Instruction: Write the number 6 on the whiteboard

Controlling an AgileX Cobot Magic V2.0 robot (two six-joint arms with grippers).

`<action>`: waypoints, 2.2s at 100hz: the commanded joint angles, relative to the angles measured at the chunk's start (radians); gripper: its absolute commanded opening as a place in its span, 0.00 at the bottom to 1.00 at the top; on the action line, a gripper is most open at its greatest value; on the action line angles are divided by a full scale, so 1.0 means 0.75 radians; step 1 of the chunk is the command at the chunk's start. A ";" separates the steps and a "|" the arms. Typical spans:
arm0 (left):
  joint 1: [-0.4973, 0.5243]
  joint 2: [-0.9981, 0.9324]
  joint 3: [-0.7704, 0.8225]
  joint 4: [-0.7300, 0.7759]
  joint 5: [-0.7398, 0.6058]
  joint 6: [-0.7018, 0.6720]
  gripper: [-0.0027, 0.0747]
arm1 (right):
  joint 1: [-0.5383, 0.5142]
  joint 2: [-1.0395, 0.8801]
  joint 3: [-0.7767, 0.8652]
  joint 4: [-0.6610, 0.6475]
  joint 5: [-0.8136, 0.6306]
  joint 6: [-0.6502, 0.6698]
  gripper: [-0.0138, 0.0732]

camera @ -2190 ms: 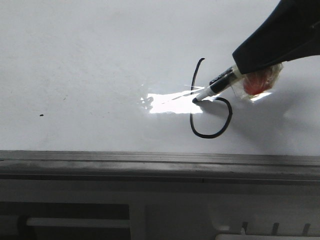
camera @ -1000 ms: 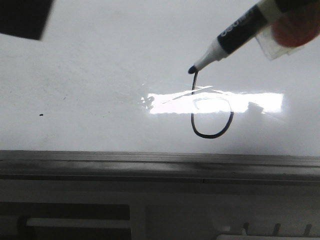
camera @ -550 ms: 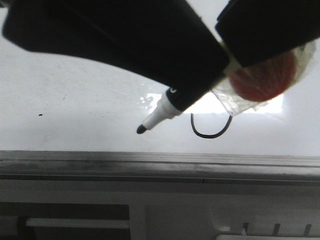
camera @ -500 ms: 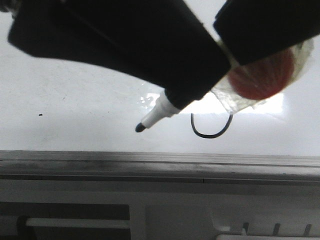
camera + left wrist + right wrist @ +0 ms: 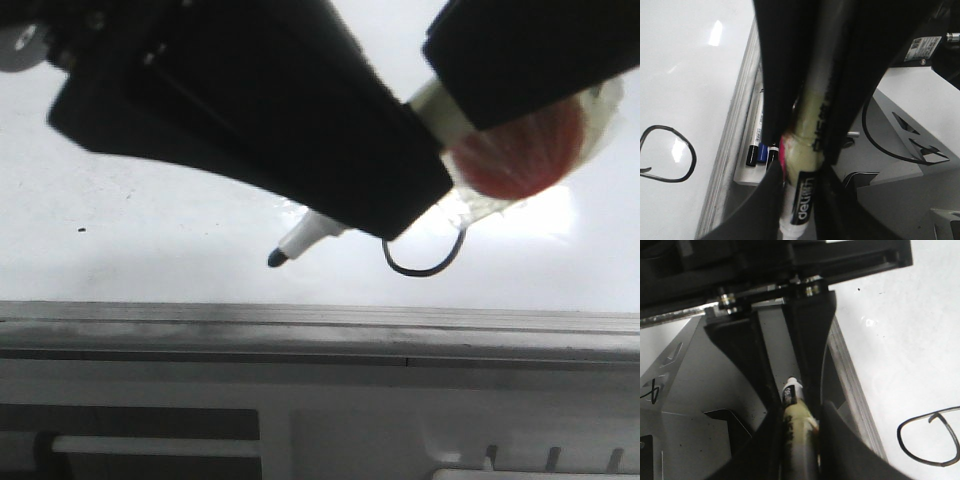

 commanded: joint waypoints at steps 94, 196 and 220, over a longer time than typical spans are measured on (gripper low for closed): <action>0.005 -0.026 -0.043 -0.058 -0.027 -0.064 0.01 | 0.001 -0.112 -0.049 0.035 -0.268 -0.016 0.84; -0.199 0.161 0.241 -0.756 -1.502 -0.503 0.01 | -0.279 -0.473 -0.047 0.026 -0.050 0.021 0.09; -0.199 0.219 0.241 -0.788 -1.515 -0.503 0.01 | -0.279 -0.473 -0.047 0.026 -0.036 0.021 0.09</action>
